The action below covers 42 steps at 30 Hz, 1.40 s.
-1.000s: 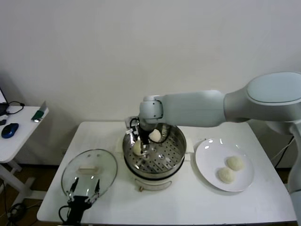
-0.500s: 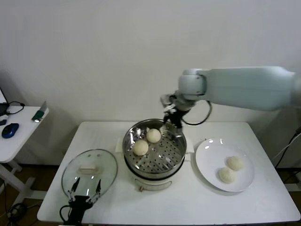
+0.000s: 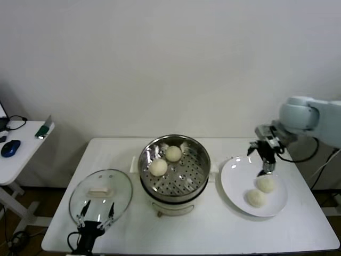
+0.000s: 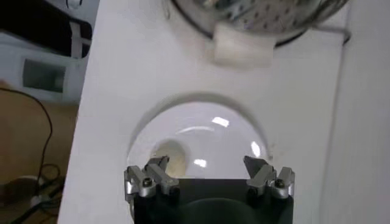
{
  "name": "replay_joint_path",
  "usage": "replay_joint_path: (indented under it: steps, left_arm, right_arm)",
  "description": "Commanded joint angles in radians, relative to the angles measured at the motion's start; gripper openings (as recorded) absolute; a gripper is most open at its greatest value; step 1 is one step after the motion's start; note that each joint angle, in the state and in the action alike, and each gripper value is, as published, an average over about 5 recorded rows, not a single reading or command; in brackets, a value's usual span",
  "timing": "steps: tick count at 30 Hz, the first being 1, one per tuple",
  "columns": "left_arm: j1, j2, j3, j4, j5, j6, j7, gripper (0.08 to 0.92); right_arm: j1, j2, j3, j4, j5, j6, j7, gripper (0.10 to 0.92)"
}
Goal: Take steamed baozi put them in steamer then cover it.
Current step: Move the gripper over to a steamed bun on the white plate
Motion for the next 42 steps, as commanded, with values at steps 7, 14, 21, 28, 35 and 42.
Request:
replay_joint_path:
  steps: [7, 14, 21, 28, 35, 42]
  left_arm:
    - [0.009, -0.006, -0.012, -0.001, 0.0, -0.002, -0.001, 0.823]
    - [0.009, -0.009, -0.013, 0.005, -0.001, -0.005, -0.001, 0.823]
    - [0.001, -0.011, -0.01, 0.01, 0.0, -0.003, -0.001, 0.823]
    - [-0.002, -0.011, -0.01, 0.017, -0.001, -0.002, -0.002, 0.823]
    - [-0.008, -0.012, -0.006, 0.019, 0.004, 0.002, -0.002, 0.823]
    - [-0.007, -0.016, -0.006, 0.018, 0.005, 0.001, -0.003, 0.823]
  right_arm:
    - [-0.539, -0.077, 0.365, -0.09, -0.216, -0.04, 0.049, 0.823]
    - [-0.619, -0.022, 0.428, -0.15, -0.223, -0.07, 0.092, 0.823]
    - [-0.704, 0.012, 0.506, -0.189, -0.233, -0.097, 0.117, 0.823]
    - [-0.745, 0.015, 0.534, -0.208, -0.252, -0.1, 0.122, 0.823]
    - [-0.759, 0.023, 0.563, -0.224, -0.258, -0.099, 0.123, 0.797]
    - [-0.73, 0.018, 0.541, -0.22, -0.258, -0.092, 0.105, 0.677]
